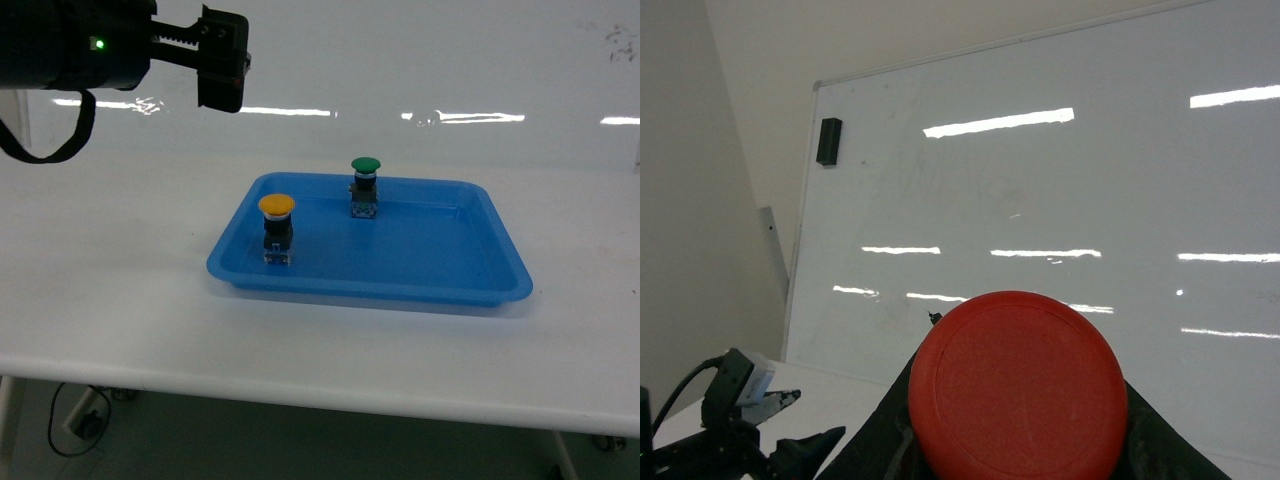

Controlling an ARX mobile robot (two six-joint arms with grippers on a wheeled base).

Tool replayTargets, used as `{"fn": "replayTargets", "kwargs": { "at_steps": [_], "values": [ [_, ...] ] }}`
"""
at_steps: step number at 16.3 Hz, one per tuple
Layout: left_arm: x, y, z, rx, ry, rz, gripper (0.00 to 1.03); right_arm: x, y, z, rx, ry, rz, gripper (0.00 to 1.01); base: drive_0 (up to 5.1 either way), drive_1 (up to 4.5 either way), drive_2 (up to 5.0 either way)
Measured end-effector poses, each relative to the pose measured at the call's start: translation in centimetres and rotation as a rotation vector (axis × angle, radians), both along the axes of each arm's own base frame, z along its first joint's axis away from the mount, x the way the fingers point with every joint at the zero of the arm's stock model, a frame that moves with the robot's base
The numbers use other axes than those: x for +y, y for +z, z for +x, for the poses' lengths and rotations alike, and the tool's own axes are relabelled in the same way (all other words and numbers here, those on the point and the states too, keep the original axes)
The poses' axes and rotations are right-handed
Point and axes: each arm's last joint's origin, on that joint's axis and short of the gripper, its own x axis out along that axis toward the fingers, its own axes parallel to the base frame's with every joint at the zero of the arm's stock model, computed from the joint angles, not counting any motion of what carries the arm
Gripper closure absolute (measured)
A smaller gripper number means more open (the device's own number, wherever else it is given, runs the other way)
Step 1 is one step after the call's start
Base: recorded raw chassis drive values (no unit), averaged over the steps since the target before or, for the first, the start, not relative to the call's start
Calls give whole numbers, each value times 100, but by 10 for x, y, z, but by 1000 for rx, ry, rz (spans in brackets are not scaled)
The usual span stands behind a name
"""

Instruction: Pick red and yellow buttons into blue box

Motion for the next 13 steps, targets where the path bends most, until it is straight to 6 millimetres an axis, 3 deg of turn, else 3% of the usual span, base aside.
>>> {"fn": "replayTargets", "kwargs": {
  "at_steps": [2,5,9,13],
  "values": [
    [-7,0,15,16,-1,8,5,0,0,0,0,0,0,73,0,0,0],
    [-20,-4,18,26,-21,36,5,0,0,0,0,0,0,73,0,0,0],
    [-44,-27,17,83,-63,62,5,0,0,0,-1,0,0,73,0,0,0],
    [-49,-46,19,127,-54,92,5,0,0,0,0,0,0,73,0,0,0]
  ]
}}
